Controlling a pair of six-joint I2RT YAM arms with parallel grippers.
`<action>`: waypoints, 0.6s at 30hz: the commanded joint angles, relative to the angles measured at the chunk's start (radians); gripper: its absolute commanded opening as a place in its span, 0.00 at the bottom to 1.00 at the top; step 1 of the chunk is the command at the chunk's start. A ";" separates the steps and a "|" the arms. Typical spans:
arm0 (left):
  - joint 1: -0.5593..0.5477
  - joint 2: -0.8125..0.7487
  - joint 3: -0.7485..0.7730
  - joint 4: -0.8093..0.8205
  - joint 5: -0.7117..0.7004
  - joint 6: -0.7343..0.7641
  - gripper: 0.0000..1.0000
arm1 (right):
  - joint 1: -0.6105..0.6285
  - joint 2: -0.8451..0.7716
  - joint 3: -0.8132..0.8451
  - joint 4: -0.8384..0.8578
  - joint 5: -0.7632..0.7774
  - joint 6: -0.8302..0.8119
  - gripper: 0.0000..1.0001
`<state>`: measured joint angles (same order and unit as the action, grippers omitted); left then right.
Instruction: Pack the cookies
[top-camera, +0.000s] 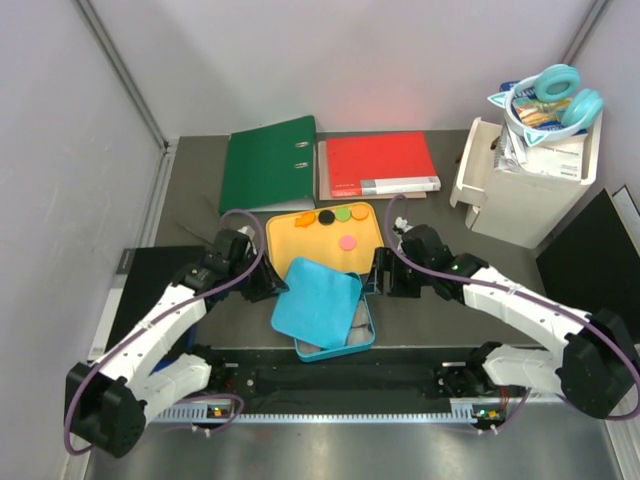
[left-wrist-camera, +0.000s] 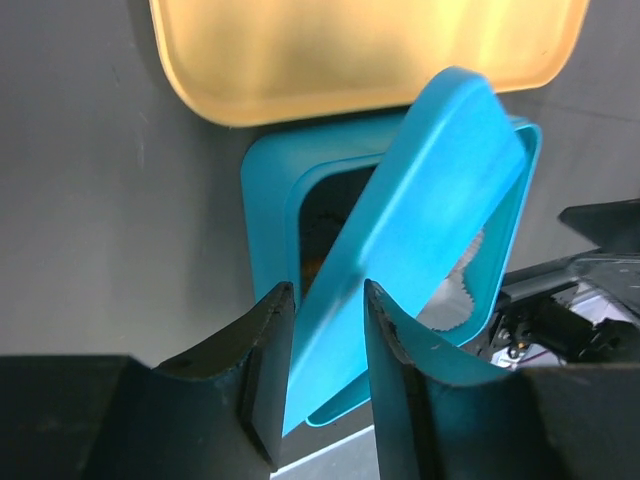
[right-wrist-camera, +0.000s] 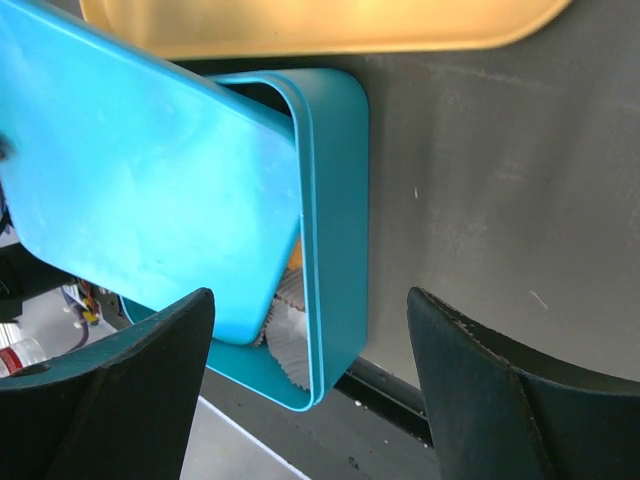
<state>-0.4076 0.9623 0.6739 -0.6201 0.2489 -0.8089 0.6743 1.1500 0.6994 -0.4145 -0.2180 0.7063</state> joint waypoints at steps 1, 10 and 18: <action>-0.019 0.026 -0.026 0.048 -0.030 -0.001 0.37 | 0.013 0.008 0.060 0.014 0.005 -0.018 0.78; -0.019 0.059 -0.036 0.030 -0.097 0.004 0.27 | 0.011 0.017 0.064 0.011 0.012 -0.022 0.78; -0.019 0.075 -0.040 0.030 -0.103 0.010 0.25 | 0.011 0.019 0.066 0.005 0.016 -0.025 0.78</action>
<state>-0.4252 1.0370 0.6418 -0.6041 0.1707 -0.8085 0.6743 1.1671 0.7216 -0.4168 -0.2146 0.6987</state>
